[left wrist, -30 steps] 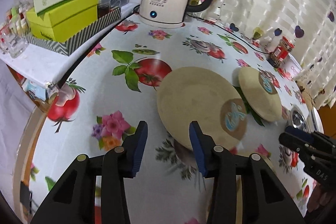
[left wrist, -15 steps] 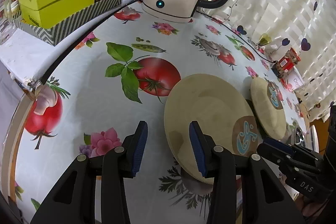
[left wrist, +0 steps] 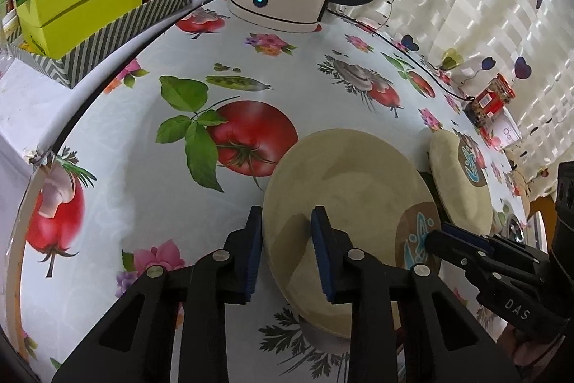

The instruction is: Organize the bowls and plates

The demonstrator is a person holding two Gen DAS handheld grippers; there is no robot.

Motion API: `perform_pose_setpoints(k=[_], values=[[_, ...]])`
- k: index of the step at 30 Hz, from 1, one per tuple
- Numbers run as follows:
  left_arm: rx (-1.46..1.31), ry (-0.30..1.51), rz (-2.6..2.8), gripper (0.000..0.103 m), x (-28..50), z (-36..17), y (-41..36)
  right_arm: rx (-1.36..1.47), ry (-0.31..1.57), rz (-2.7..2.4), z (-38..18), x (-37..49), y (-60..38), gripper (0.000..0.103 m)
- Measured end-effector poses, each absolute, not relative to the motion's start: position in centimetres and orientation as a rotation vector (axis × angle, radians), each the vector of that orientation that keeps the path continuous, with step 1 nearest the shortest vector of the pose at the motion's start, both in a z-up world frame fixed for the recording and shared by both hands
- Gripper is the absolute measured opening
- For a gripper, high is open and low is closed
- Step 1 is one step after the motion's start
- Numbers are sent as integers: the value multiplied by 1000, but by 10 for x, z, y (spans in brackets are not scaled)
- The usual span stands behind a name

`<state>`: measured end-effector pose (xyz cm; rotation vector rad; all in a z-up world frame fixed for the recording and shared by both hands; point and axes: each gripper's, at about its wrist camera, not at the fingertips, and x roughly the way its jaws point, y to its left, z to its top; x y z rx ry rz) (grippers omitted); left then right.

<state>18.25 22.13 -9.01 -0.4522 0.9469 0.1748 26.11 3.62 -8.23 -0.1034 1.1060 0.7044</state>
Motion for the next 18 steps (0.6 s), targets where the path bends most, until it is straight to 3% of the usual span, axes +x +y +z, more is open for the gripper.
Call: perform_pose_setpoints(k=[18], values=[[-436,925,172,26,153,-58,203,-114,1084,687,-56,238,24,20]])
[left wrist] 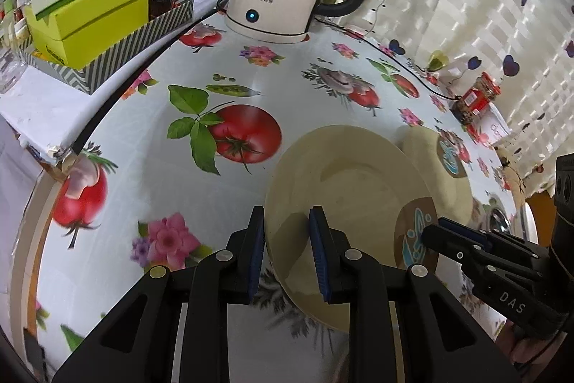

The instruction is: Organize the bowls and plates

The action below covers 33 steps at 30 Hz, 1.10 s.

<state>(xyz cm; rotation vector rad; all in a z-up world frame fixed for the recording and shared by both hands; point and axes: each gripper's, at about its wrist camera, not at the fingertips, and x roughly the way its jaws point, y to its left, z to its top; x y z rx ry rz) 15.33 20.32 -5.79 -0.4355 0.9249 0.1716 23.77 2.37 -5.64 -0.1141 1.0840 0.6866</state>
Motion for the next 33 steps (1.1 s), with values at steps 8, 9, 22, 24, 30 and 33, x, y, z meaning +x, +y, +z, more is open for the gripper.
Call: perform_pose_setpoints(k=[8,9,22,24,30,33], values=[[-409,931,138,26,122,-45,170,-123,1072,671,-42,203,-4,20],[-406,933,134,26,118,-45,166,-123,1075,668,-42,197,-9,20],[-372,1007,98,26,75,-57,115,-127,1126,637,-57,142,-58,20],[-374,1016,97,26,72,-59,112,-125,1135,633,-59,139,-62,20],[-367,1027,95,26,67,-61,106,-147,1131,625,-61,133,-64,20],[-364,1040,96,26,67,-65,104,-151,1138,618,-63,134,-65,20]])
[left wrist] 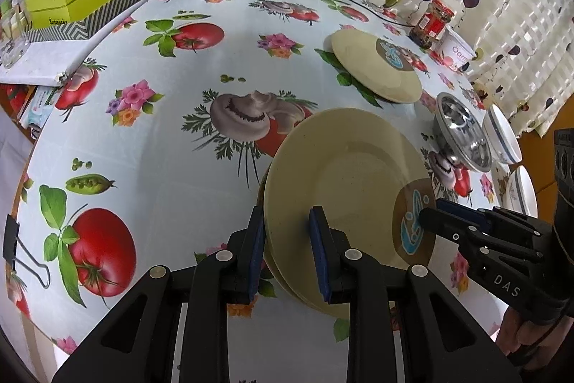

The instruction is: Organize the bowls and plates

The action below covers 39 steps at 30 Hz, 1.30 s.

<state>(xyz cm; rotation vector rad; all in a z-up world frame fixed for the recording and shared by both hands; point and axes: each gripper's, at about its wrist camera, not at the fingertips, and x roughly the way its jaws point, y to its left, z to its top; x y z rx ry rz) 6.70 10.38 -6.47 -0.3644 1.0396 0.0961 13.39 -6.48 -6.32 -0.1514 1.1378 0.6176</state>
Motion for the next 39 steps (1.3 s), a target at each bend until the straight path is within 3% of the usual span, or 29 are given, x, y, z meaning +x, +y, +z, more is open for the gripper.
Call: perform_pose_setpoints(k=[39], values=[[-370,986,94,26,58,-66,106,-170,1108,625,-68,128,-66,18]])
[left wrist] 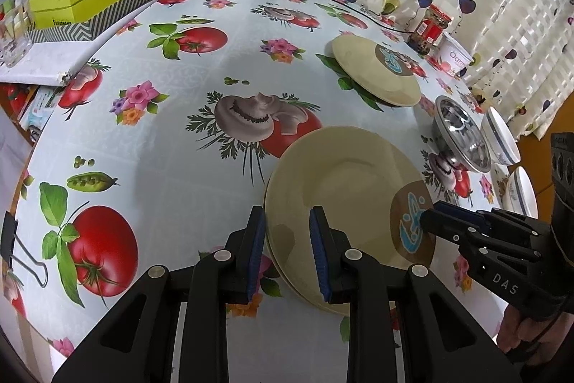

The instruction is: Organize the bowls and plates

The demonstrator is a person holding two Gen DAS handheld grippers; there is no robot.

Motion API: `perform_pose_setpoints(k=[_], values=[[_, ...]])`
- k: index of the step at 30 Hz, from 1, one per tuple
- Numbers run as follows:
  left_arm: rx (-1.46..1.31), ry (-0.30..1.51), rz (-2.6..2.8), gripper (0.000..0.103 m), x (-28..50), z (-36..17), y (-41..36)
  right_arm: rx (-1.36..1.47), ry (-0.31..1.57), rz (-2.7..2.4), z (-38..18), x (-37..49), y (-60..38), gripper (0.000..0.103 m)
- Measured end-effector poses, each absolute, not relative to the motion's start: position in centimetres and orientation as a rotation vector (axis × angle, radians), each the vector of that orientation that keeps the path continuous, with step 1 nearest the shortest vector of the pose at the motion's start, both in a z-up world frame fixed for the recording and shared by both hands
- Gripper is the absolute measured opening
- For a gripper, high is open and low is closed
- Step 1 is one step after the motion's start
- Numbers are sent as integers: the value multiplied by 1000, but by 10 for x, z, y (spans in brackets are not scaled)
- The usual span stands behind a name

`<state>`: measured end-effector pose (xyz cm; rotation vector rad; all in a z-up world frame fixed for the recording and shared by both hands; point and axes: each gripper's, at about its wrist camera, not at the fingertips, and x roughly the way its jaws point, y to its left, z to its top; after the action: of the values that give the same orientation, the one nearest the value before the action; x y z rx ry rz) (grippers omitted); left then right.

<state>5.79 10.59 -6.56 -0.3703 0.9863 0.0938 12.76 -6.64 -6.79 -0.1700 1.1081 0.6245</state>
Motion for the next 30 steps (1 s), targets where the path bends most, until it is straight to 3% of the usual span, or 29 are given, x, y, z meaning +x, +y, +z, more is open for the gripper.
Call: perform_pose_setpoints(k=[9,11,30], values=[[-398,1003,117,26,59,-70,113,-144,1096,620,-65,131,-75,18],[-398,1006,108,26,59,-71,110,-151,1097,633,-66,129,-73,13],[-388,945,88,26,52,-49,107,-158,1027,610,-41,121,-83,15]])
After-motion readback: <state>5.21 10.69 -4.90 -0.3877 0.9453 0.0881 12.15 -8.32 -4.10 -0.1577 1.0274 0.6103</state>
